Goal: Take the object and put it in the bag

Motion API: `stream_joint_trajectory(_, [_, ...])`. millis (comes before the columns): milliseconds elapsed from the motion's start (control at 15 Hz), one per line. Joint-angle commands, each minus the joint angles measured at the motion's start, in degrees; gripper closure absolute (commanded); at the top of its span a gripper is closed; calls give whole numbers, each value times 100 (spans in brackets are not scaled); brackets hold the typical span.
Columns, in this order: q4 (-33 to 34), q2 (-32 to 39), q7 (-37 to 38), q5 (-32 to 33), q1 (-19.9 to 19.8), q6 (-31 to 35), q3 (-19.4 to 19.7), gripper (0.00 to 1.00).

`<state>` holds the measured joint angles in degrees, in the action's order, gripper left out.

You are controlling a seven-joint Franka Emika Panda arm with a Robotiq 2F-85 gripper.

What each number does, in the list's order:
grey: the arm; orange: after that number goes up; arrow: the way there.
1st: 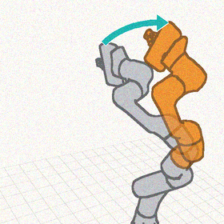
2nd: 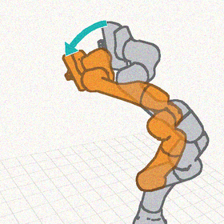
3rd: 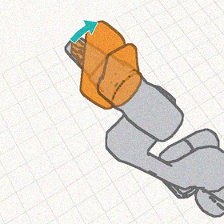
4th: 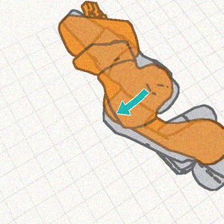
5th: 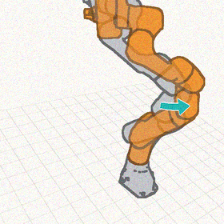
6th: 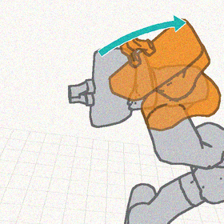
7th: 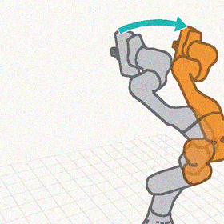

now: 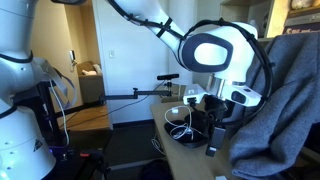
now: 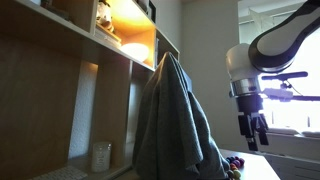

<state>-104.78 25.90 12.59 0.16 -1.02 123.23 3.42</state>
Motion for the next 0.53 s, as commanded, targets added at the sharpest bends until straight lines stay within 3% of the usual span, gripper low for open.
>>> stream_joint_trajectory(0, [49, 33, -85, 130, 51, 197, 30, 0])
stream_joint_trajectory(467, [79, 177, -272, 323, 57, 357, 20, 0])
